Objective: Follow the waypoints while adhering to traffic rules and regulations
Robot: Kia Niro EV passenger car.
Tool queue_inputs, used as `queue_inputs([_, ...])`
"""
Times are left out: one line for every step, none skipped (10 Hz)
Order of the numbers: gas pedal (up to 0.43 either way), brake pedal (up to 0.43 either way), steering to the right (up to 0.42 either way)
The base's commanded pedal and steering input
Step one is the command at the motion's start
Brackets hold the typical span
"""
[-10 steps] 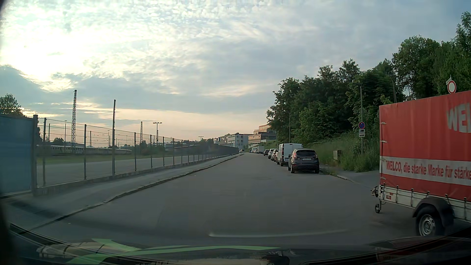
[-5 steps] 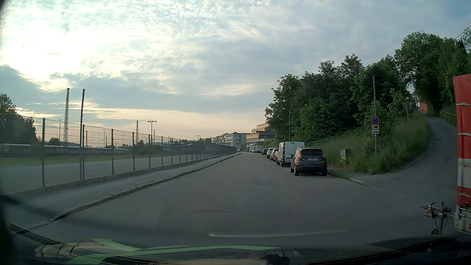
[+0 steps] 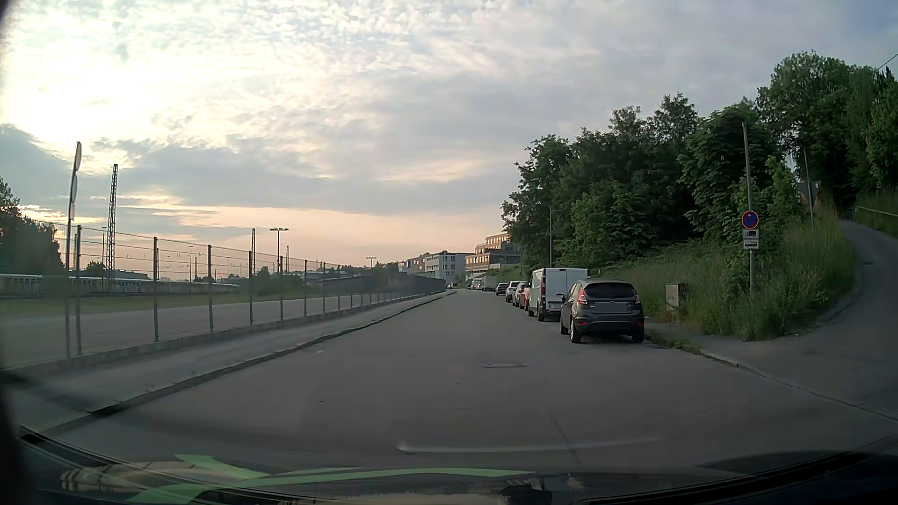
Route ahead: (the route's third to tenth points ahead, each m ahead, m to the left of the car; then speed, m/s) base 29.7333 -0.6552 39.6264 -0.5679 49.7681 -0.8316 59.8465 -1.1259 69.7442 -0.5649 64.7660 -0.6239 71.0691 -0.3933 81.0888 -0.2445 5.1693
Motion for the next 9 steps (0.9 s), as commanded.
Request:
queue_inputs([0.138,0.0,0.008])
queue_inputs([0.138,0.0,0.006])
queue_inputs([0.138,0.0,0.005])
queue_inputs([0.138,0.0,0.004])
queue_inputs([0.138,0.0,0.004])
queue_inputs([0.138,0.0,0.003])
queue_inputs([0.138,0.0,0.003])
queue_inputs([0.138,0.0,0.001])
queue_inputs([0.138,0.0,-0.001])
